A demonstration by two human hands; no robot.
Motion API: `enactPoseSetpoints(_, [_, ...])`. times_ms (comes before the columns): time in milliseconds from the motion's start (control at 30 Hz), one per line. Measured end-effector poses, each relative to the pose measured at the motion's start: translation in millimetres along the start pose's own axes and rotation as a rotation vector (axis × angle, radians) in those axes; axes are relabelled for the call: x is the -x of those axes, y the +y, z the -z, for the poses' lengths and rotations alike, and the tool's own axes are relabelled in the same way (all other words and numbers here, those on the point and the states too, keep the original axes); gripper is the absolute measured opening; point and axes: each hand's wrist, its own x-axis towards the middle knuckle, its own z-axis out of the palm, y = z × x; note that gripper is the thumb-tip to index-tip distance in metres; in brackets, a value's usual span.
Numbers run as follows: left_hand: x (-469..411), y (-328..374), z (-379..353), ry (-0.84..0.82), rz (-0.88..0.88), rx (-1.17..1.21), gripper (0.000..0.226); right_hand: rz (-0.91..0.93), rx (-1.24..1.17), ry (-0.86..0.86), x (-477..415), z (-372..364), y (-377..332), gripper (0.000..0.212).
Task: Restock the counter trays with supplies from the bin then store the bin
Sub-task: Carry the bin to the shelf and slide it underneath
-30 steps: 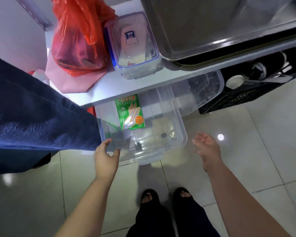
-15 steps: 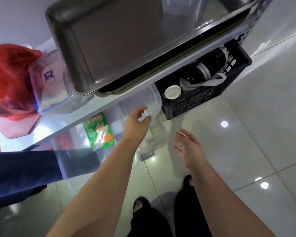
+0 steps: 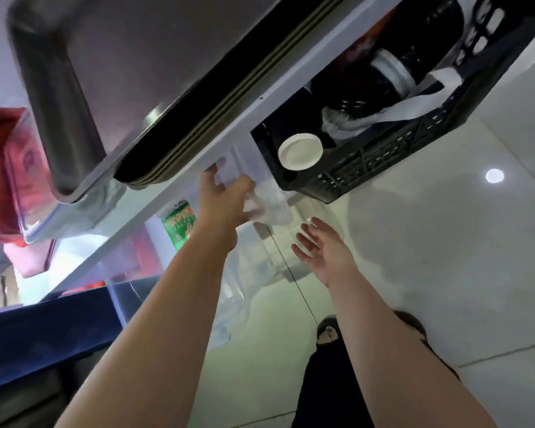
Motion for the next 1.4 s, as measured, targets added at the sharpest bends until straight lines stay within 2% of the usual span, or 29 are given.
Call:
enactPoseSetpoints(100, [2.7,-14.7,28.3,-0.106,0.003,0.061,0.05,-0.067,-0.091,-0.016,-37.9,0.8,15.0,0.024])
enactPoseSetpoints(233, [-1.9,-23.4,42.0,-0.199,0.002,0.062,0.053,-0.124,-0.177,-0.012,-88.9,8.0,30.7,0.038])
enactPoseSetpoints(367, [-8.4,-28.9,53.7,-0.271,-0.011,0.039,0.057,-0.159,-0.286,0.005,-132.4,7.5,45.0,0.021])
enactPoseSetpoints(467, [-11.3,-35.1,65.0,-0.294,-0.01,0.047,0.054,-0.18,-0.308,-0.058,-153.3,5.9,54.0,0.01])
enactPoseSetpoints(567, [-12.4,-41.7,72.8,-0.316,-0.011,0.055,0.058,-0.191,-0.345,-0.169,-160.7,8.7,56.9,0.016])
enactPoseSetpoints(667, [-12.2,-50.5,83.1,-0.331,0.001,0.063,0.062,-0.196,-0.284,-0.225,-160.2,17.8,58.3,0.012])
enactPoseSetpoints(900, [5.1,-78.1,109.5,-0.418,0.055,0.138,0.077,-0.195,-0.034,-0.279,-147.0,47.9,53.7,0.04])
enactPoseSetpoints(1100, [30.3,-104.1,128.2,-0.477,0.079,0.259,0.086,-0.138,-0.077,-0.217,-121.1,71.4,47.1,0.05])
enactPoseSetpoints(1200, [45.3,-116.1,140.8,-0.503,0.108,0.333,0.08,-0.069,-0.044,-0.164,-96.9,82.8,44.2,0.051])
enactPoseSetpoints(1267, [53.8,-121.4,152.1,-0.488,0.106,0.371,0.077,-0.012,0.064,-0.183,-77.7,87.7,41.8,0.049])
enactPoseSetpoints(1400, [65.5,-128.2,176.5,-0.362,0.126,0.453,0.069,0.104,0.34,-0.188,-29.9,88.1,35.7,0.055])
